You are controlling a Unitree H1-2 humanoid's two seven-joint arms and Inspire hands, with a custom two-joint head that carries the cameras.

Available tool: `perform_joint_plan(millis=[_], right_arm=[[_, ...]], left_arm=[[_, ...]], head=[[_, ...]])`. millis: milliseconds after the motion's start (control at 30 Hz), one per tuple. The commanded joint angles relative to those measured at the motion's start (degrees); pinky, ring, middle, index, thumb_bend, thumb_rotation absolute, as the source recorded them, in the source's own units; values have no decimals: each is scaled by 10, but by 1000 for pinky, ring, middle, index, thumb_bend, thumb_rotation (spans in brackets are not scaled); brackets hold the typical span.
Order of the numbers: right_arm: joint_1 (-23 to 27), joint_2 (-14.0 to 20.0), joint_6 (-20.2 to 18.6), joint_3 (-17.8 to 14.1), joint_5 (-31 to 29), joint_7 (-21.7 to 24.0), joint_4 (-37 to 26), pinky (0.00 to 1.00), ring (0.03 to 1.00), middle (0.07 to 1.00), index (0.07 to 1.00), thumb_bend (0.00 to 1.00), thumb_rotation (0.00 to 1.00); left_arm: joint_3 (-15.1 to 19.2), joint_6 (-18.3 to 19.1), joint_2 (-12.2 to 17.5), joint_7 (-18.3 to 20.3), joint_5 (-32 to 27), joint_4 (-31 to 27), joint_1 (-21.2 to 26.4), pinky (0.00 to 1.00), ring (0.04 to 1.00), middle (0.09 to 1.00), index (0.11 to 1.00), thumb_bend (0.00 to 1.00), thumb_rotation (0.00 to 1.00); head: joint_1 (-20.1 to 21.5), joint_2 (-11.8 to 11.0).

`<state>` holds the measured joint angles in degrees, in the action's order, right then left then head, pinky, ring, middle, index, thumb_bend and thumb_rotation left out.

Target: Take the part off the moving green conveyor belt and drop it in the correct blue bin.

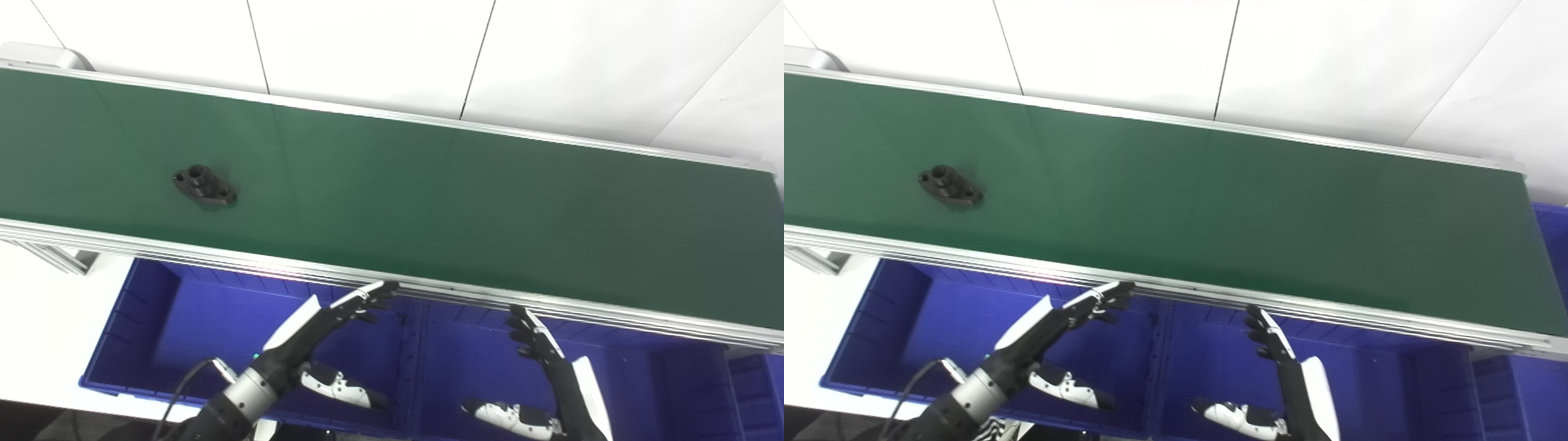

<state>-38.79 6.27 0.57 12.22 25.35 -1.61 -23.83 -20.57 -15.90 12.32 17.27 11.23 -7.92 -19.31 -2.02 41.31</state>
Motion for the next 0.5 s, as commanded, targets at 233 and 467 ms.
perform_joint_plan(millis=[233,467], right_arm=[[-4,3,43,-3,-2,-16,1,773,837,859,898,823,157],[-3,1,38,-2,-2,-18,3,757,832,853,891,835,168]], left_arm=[[1,-33,-5,-17,22,0,1,801,859,889,898,776,211],[0,-35,-5,-17,22,5,3,791,854,886,897,783,209]], head=[[12,-12],[13,-21]])
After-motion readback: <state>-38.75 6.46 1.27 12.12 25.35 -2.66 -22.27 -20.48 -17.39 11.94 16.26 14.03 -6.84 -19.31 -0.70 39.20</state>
